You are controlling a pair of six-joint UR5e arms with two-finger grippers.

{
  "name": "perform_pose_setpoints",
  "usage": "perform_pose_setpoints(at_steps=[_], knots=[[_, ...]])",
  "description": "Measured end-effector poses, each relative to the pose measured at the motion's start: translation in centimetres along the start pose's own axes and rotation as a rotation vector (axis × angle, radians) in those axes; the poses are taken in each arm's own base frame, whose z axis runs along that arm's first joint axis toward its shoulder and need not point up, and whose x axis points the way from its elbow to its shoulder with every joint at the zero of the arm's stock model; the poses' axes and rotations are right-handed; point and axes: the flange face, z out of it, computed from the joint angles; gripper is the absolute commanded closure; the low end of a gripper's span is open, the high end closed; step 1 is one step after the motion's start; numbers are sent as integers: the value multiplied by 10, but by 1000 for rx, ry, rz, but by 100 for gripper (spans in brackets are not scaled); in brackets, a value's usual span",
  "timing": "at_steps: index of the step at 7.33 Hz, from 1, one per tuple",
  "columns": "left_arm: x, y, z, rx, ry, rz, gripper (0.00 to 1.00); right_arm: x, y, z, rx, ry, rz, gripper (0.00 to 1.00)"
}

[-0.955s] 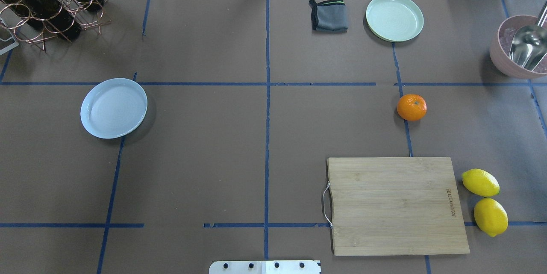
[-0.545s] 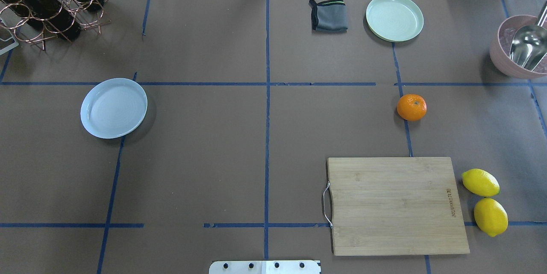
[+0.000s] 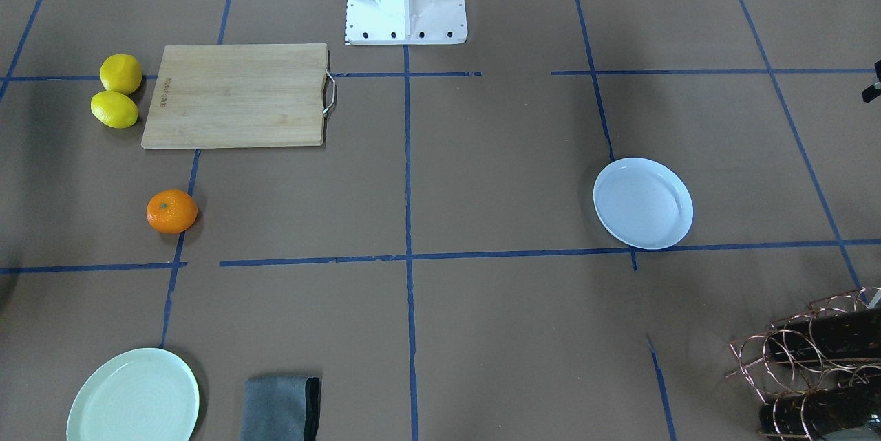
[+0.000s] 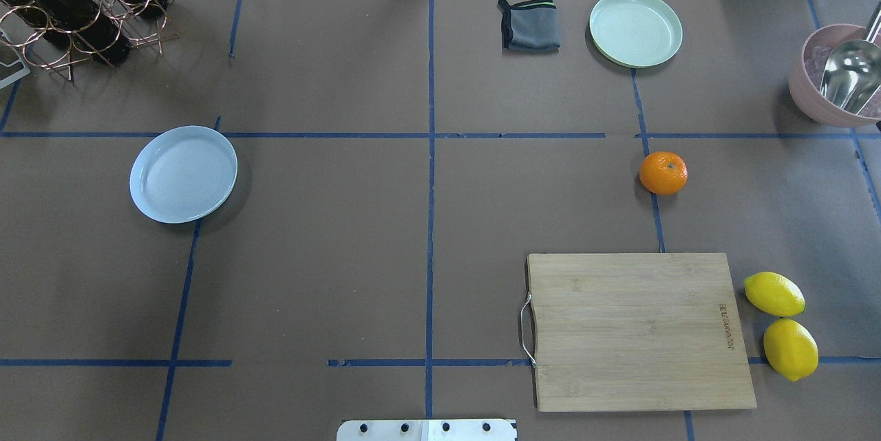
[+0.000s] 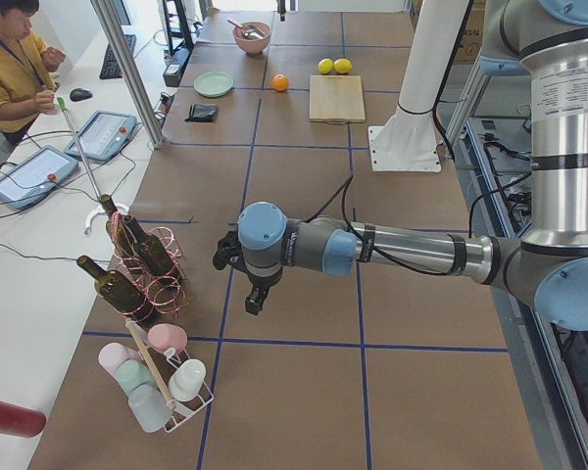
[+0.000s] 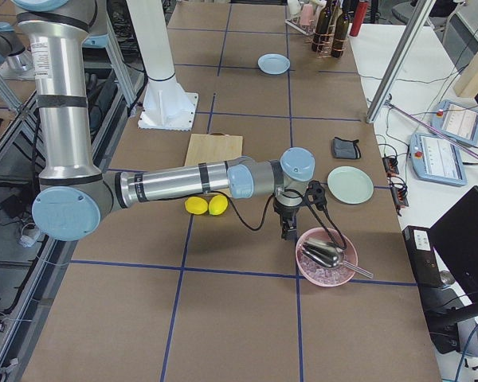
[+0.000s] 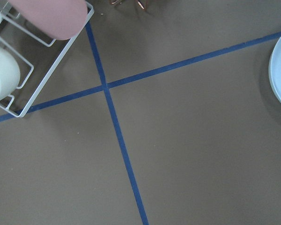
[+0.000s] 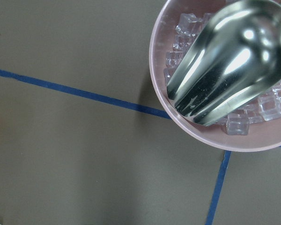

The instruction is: Pick orange to plate

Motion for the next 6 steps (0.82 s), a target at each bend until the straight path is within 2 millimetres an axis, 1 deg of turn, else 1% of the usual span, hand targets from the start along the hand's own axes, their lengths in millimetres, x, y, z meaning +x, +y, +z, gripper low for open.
perform_pose_setpoints(at_steps=[1,2,3,4,5,6], knots=[[26,-14,31,-13,32,-16,0,-1,1,2,2,-2,-6,0],[54,-27,58,-23,61,-74,0,-2,1,3,5,-4,-11,0],[80,-40,79,-20,80,-137,0,-4,1,2,6,-12,-15,0],[99,-53,96,-6,75,-185,0,-6,1,2,6,-31,-17,0],[117,-71,120,-4,66,-233,2,-8,1,3,4,-49,-22,0],[134,-90,146,-19,62,-277,6,-11,1,4,2,-57,-28,0]])
